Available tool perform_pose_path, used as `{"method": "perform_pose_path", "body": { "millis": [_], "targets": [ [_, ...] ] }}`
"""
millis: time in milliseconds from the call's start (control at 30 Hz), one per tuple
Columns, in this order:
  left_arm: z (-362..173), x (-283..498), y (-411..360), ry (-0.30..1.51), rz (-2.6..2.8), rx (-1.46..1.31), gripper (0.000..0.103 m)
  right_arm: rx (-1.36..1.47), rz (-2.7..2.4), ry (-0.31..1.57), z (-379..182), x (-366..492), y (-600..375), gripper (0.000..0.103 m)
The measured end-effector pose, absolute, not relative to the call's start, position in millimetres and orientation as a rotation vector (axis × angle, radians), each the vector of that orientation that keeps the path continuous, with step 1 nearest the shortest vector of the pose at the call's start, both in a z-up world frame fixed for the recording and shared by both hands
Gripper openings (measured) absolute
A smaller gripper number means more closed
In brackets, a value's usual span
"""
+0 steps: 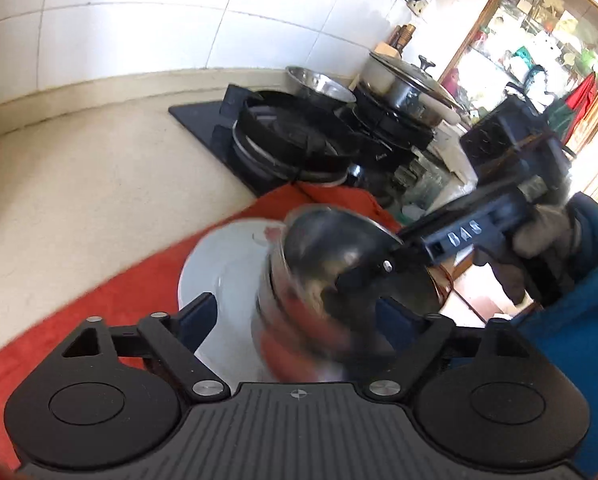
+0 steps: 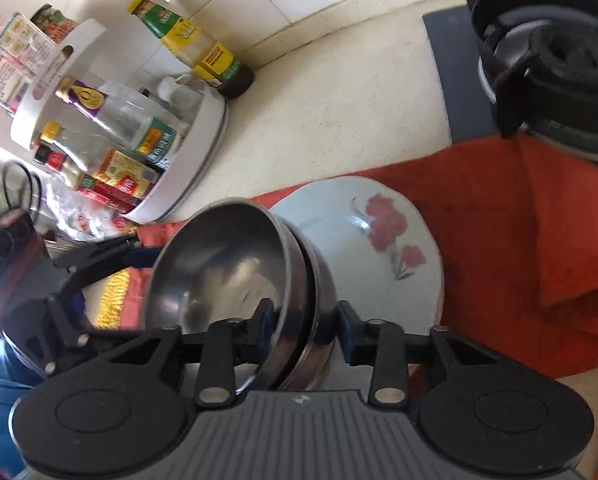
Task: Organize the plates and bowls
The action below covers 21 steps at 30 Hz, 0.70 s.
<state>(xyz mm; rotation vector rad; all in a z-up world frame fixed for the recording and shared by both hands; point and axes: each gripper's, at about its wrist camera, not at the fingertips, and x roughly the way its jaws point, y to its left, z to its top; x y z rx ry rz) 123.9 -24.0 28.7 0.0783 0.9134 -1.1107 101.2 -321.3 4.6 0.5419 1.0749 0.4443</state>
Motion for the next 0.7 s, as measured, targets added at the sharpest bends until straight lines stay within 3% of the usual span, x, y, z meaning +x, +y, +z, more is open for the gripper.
{"method": "perform_pose_path", "body": {
  "millis": [400,500,700],
  "targets": [
    [-15,77,-41,0.881,-1.069,0.175,0.092,0.554,0.511,1.120,-1,112,-316,0.042],
    [-22,73,-55,0.823,-1.034,0.160,0.099,0.540,0.522,1.123,-1,111,-317,0.042],
    [-32,81,-77,0.741,-1.016,0.141,0.101,0.470,0.479,1.062,8,110,-327,0.043]
  ]
}}
